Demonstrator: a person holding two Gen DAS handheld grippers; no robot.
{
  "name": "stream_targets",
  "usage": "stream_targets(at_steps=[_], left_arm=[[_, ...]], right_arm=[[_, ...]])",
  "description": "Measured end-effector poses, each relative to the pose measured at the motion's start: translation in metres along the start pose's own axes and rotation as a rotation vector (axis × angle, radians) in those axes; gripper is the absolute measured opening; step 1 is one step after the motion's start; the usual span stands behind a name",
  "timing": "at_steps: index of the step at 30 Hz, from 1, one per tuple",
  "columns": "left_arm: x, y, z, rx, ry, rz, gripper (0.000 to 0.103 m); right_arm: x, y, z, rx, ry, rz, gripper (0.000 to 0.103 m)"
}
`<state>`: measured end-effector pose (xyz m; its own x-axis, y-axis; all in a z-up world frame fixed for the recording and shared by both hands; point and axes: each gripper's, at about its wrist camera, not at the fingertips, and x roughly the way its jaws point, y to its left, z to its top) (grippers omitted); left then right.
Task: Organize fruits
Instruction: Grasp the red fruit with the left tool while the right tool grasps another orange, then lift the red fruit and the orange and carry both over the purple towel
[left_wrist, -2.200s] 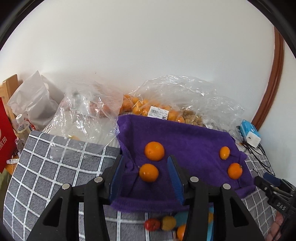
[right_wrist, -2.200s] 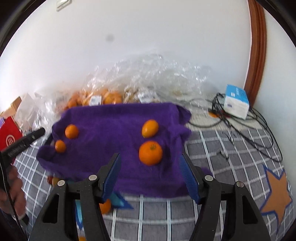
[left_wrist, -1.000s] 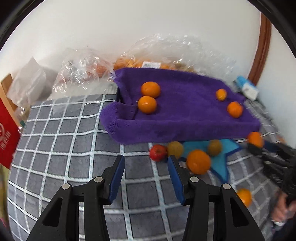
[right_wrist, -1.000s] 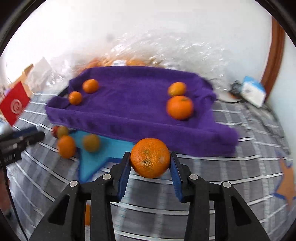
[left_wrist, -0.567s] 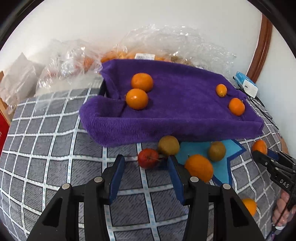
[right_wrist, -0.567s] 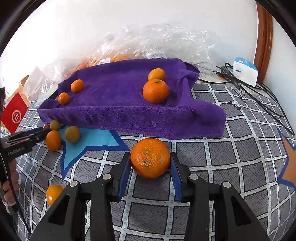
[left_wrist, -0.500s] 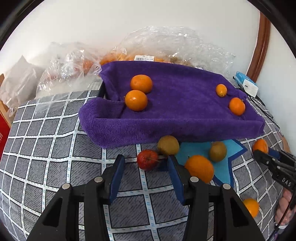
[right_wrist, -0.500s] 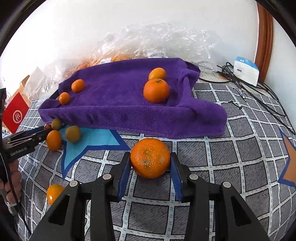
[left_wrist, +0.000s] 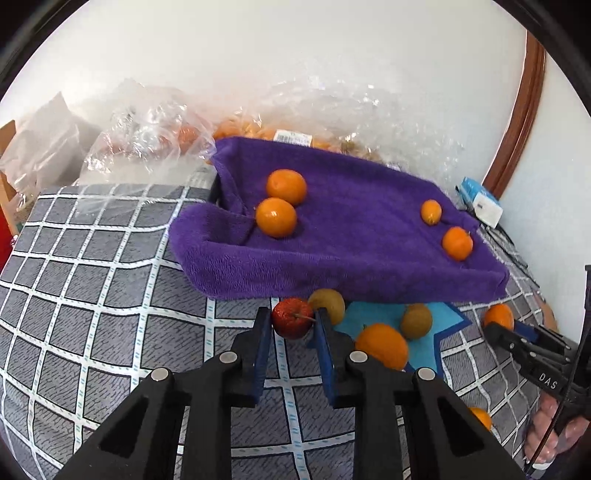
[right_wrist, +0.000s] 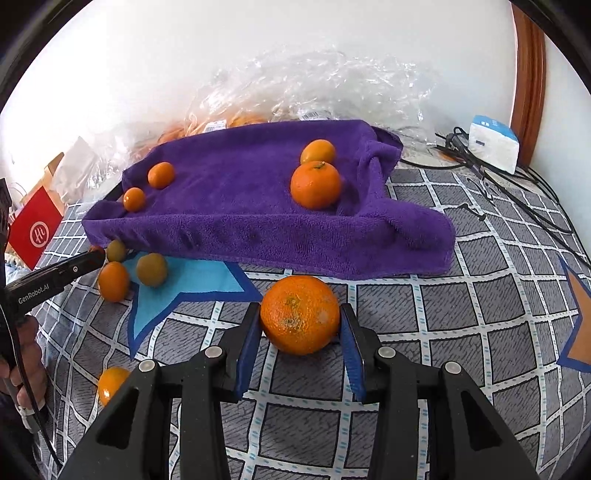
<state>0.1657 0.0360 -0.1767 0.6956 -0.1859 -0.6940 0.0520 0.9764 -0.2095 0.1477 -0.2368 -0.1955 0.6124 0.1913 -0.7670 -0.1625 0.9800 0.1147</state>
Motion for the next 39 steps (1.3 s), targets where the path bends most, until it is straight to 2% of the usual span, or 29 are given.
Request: stream_targets(at_steps=[13,17,19,22,26,31,35,39], left_arm=[[-0.019,0.003,0.001,-0.015,-0.098,-0.010,0.023],[-0.028,0.004,0.004,0.002,-0.154,0.025,0.023],[-0.030,0.010,0.006,-0.028,-0.155,0.009,0.023],[-0.034,0.015,0.010,-0.041,-0.148,0.041,0.023],[-0.054,0.017,0.020,-0.045,-0.177,0.028,0.023],[-0.079,0.007,0.045,0.008,-0.260,0.039,0.023],[-0.075,0.002,0.065,0.011,-0.267,0.041,0.023],[-0.057,0.002,0.084,-0.015,-0.258,0.061,0.023]], right_arm=[[-0.009,0.002,0.000,-0.002,-0.046,0.030,0.041],[-0.009,0.001,0.002,0.001,-0.054,0.043,0.041],[-0.011,-0.001,0.003,0.015,-0.056,0.046,0.041],[-0.016,-0.003,0.007,0.037,-0.065,0.049,0.041],[-0.032,-0.002,0.026,0.035,-0.105,0.046,0.041],[-0.042,-0.002,0.059,0.034,-0.152,0.033,0.041],[-0.032,-0.001,0.084,0.050,-0.151,0.020,0.041],[-0.011,0.000,0.099,0.069,-0.111,0.040,0.041]])
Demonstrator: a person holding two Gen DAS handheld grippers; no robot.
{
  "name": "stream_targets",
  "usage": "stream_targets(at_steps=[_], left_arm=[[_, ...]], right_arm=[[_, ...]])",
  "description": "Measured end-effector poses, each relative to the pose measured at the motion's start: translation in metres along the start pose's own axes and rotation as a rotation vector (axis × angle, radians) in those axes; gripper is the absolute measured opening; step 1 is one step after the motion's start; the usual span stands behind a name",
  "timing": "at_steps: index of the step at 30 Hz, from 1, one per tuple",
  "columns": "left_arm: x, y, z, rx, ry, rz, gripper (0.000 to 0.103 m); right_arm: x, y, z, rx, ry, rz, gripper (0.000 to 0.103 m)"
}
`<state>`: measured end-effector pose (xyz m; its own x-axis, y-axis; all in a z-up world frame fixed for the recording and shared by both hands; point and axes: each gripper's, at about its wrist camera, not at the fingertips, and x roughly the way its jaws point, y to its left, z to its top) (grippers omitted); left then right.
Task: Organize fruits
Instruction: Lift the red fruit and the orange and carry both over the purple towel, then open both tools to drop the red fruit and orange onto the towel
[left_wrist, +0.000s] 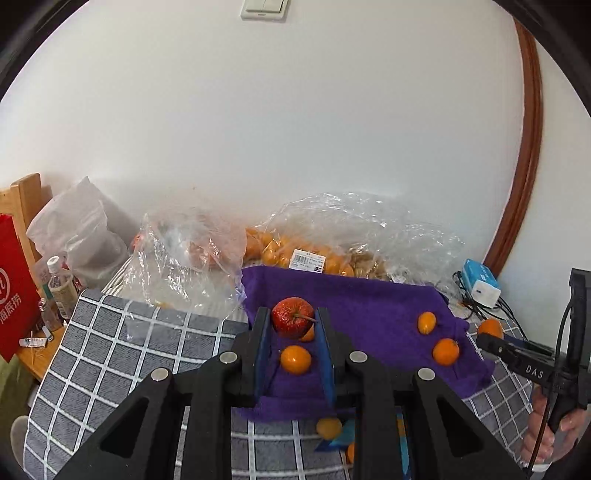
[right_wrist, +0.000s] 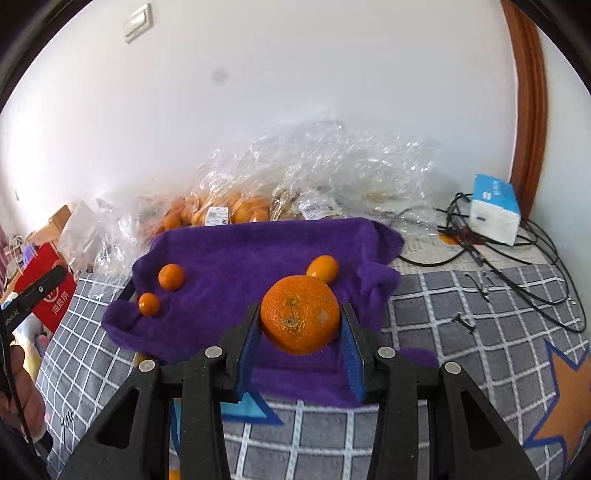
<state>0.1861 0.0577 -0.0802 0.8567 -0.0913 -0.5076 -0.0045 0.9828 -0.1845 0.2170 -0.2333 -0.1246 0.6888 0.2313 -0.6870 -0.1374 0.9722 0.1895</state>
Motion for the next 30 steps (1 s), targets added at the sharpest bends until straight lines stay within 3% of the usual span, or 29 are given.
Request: stream_targets(at_steps=[4,13,20,22,30], left_arm=[[0.023,0.002,0.002,-0.025,0.022,0.024,0.023],[0.073,0.010,-0.023,-0.052,0.170,0.026,0.023],[0.085,0.013,-0.036,-0.049,0.255,0.024,0.023],[0.085,0.010,-0.039,-0.016,0.263,0.053,0.023],[0.091,0.008,-0.044,-0.009,0.296,0.050,0.023]], right_arm=[[0.021,0.013,0.002,-0.023,0.035,0.020,0.041],[0.066,0.038,-0.010,-0.114,0.113,0.034,0.041],[0.085,0.038,-0.019,-0.122,0.145,0.027,0.041],[0.088,0.038,-0.020,-0.120,0.154,0.020,0.041],[0.092,0.035,-0.023,-0.111,0.162,0.015,0.041]])
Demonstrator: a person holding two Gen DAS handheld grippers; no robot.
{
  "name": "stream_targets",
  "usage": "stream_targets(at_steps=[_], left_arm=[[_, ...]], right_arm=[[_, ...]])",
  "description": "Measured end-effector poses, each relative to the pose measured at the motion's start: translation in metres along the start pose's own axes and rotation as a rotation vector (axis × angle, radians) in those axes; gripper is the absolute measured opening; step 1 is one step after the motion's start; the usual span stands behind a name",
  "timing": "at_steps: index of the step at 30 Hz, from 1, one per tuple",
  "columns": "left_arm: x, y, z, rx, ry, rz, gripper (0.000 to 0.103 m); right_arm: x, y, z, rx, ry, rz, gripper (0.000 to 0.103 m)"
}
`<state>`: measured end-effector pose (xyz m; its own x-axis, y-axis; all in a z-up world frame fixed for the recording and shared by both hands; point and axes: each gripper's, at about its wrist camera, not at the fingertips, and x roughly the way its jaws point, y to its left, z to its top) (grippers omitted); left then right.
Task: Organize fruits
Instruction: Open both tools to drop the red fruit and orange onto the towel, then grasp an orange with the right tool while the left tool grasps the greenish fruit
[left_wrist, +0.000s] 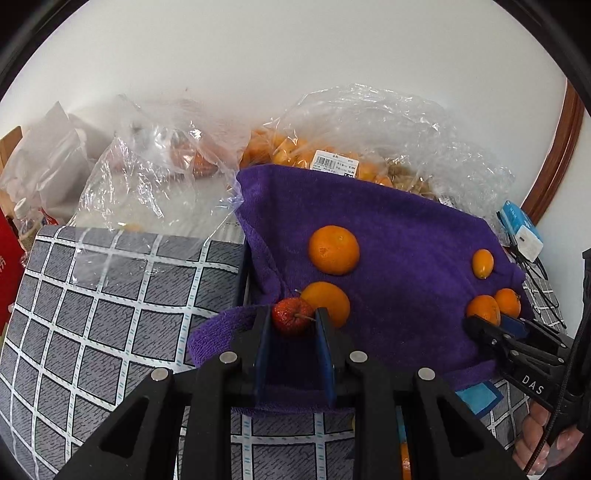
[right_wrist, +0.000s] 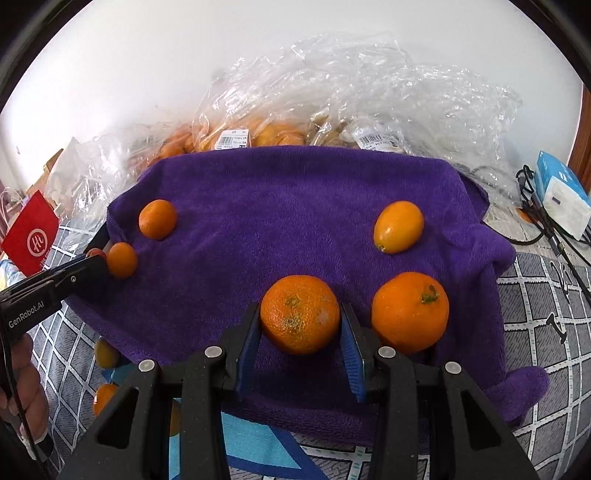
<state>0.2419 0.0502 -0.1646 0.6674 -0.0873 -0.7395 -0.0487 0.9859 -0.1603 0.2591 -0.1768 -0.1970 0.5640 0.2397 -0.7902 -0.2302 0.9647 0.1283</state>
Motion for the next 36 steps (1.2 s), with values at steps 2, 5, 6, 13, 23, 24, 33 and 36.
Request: stream_targets(at_steps=[2,5,6,13,23,24,33,36], left_arm=[[0.000,0.000,-0.001,0.003,-0.003,0.004,0.023],[0.000,-0.001,-0.002,0.013,-0.004,0.012,0.023],[0.001,-0.002,-0.002,0.016,-0.003,0.015,0.023],[0.000,-0.001,-0.001,0.011,-0.014,0.005,0.024],[-0.023,-0.014,0.001,0.035,-0.055,-0.002,0.043],[-0.027,-0.013,0.001,0.032,-0.052,-0.001,0.043],[-0.075,0.007,-0.026,0.016,-0.076,0.011,0.050],[-0.085,0.018,-0.041,-0.002,-0.069,0.011,0.050]], right_arm=[[-0.002,-0.001,0.000,0.003,-0.007,-0.001,0.042],[-0.005,-0.003,0.000,0.012,-0.018,0.003,0.049],[-0.007,-0.003,0.000,0.013,-0.024,0.001,0.051],[-0.030,-0.002,0.000,0.013,-0.072,-0.020,0.054],[-0.101,0.008,-0.012,0.008,-0.178,-0.053,0.061],[-0.105,0.009,-0.017,0.003,-0.174,-0.061,0.061],[-0.118,0.026,-0.080,0.000,-0.092,0.012,0.061],[-0.117,0.035,-0.098,-0.001,-0.063,0.068,0.061]])
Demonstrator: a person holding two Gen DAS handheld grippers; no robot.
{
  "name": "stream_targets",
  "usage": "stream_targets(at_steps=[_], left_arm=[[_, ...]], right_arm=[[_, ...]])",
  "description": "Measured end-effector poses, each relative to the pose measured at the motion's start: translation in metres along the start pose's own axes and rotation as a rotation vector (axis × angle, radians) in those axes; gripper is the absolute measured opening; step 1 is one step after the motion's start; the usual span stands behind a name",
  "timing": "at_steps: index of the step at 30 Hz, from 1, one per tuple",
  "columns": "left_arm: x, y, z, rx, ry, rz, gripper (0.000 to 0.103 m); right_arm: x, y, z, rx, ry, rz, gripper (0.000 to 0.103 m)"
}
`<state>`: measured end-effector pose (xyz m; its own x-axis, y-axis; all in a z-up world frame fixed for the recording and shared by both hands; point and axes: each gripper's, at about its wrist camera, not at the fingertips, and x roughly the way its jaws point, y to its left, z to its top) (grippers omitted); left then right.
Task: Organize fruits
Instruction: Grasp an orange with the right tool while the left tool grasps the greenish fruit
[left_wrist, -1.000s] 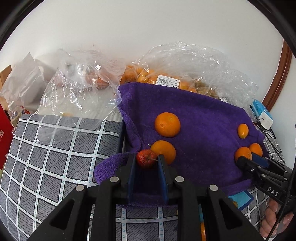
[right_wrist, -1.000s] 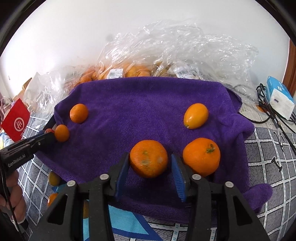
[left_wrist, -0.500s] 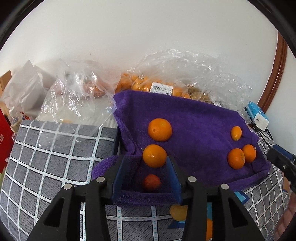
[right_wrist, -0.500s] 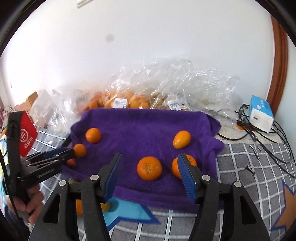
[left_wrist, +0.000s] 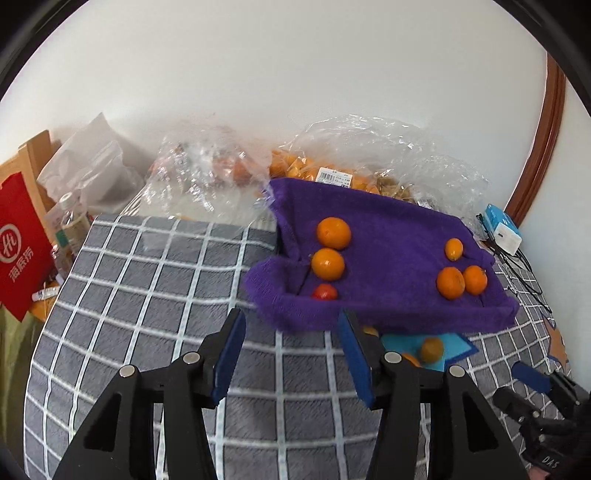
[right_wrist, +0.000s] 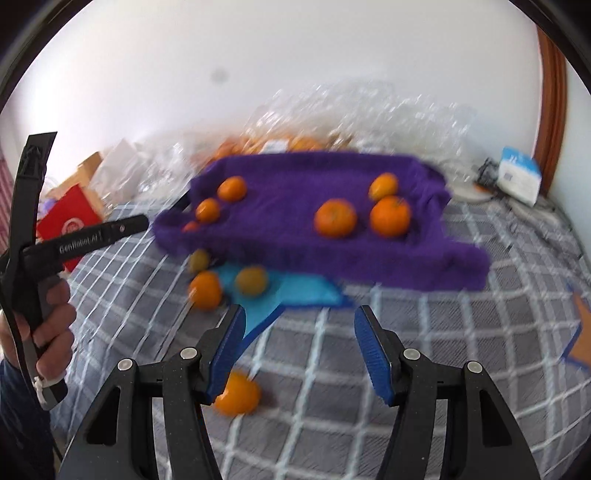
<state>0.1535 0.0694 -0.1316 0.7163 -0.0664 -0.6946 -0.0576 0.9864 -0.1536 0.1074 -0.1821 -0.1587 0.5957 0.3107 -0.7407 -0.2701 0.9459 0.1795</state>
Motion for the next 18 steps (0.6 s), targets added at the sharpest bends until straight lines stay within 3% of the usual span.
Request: stream_targets(at_steps=[5,8,12,18], left_arm=[[-0.008,0.008,-0.020,0.000,0.020,0.012,0.050],[-0.010,0.005,-0.026,0.009,0.025,0.017,0.050],[-0.013,0.000,-0.028,0.021,0.032,0.019,0.050],[-0.005,-0.018,-0.031,0.050,0.056,-0.023,0.050]], right_arm=[[0.002,0.017,-0.023,-0.008,0.032,0.078,0.061],[0.011,0.026,-0.031,-0.039,0.066,0.057,0.056],[0.021,0.028,-0.041,-0.038,0.102,0.055,0.035],[0.009,0.026,-0.037,-0.073,0.046,0.015,0.035]])
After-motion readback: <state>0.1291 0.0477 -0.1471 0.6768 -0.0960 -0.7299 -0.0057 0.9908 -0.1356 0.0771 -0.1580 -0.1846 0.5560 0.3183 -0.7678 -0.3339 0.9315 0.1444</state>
